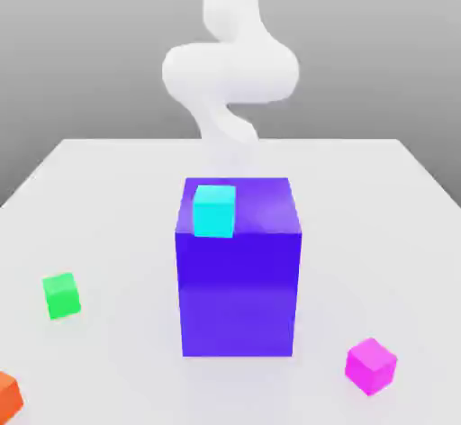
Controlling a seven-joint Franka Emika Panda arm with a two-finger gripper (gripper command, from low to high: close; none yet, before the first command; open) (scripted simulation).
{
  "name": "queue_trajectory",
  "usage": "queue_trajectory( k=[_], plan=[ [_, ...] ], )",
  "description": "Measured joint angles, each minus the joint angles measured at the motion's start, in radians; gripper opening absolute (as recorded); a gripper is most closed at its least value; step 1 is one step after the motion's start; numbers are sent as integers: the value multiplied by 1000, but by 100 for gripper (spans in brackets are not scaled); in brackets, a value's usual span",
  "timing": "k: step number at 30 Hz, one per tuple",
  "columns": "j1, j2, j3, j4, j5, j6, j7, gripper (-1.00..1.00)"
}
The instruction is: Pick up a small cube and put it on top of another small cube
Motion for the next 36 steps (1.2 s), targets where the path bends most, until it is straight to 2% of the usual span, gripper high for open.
queue_trajectory(
  k=[24,30,31,36],
  plan=[
    [178,876,182,-190,-109,380,-57,0],
    [248,1094,120,-170,-182,529,-11,0],
    [259,1120,107,-164,-192,549,-3,-100],
    [259,1120,108,-164,-194,549,-1,-100]
  ],
)
